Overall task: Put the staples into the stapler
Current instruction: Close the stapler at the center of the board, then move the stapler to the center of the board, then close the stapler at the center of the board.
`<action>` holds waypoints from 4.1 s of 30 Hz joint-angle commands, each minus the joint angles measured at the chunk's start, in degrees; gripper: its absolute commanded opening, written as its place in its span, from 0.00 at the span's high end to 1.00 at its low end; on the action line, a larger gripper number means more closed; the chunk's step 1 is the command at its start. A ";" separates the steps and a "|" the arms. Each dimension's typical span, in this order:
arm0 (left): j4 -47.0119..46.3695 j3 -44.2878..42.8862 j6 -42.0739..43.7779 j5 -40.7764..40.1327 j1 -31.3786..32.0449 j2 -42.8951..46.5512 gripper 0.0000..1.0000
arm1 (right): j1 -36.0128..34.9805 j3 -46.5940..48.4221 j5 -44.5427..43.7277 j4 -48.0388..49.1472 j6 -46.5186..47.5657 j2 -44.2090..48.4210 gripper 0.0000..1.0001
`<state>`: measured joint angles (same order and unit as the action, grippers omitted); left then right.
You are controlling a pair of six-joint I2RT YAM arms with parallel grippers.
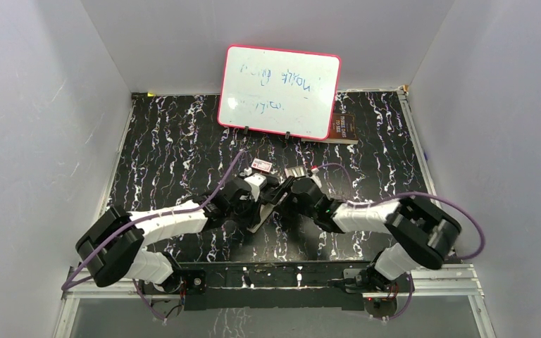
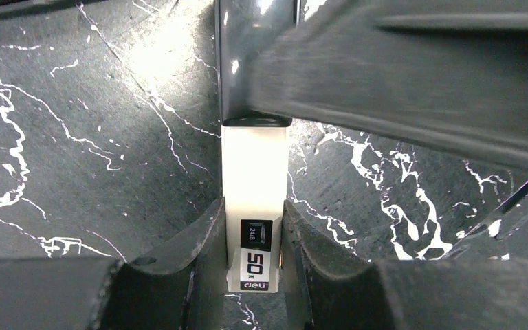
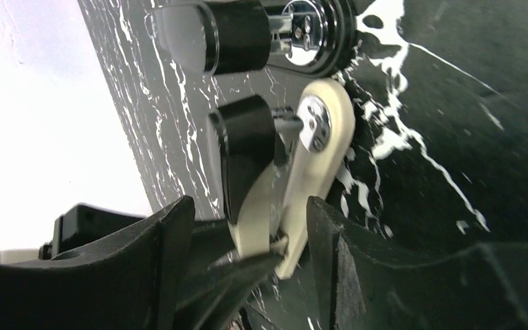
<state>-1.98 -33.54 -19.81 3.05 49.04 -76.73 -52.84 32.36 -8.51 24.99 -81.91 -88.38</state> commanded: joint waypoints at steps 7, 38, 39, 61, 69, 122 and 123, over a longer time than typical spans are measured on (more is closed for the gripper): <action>8.25 -5.05 23.71 7.93 0.37 0.61 0.98 | 0.25 -11.54 -14.80 -17.81 15.61 33.97 0.28; 4.01 -19.53 60.05 21.84 -3.11 -6.57 0.12 | 0.28 -16.44 -29.71 -24.24 34.23 66.55 0.23; 4.75 -19.26 60.30 23.10 -5.51 -5.13 0.12 | 0.26 -16.46 -28.93 -23.68 35.02 66.02 0.23; 9.98 -29.38 71.11 30.28 -23.71 -24.70 0.38 | 0.21 -15.63 -17.46 -17.50 41.27 58.45 0.23; 15.24 -29.77 70.48 29.13 -23.72 -25.72 0.63 | 0.25 -14.12 -18.39 -15.26 41.25 54.39 0.23; -2.13 1.11 3.85 7.74 -11.76 4.12 1.00 | 0.37 13.78 5.62 3.36 0.53 -13.54 0.38; -2.07 1.11 3.98 7.78 -11.57 3.96 1.00 | 0.37 13.66 5.76 3.82 0.48 -13.68 0.38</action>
<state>-1.63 -31.55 -16.27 8.23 36.16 -73.17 -52.56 44.25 -4.29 25.65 -81.21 -99.92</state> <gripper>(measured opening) 0.266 0.620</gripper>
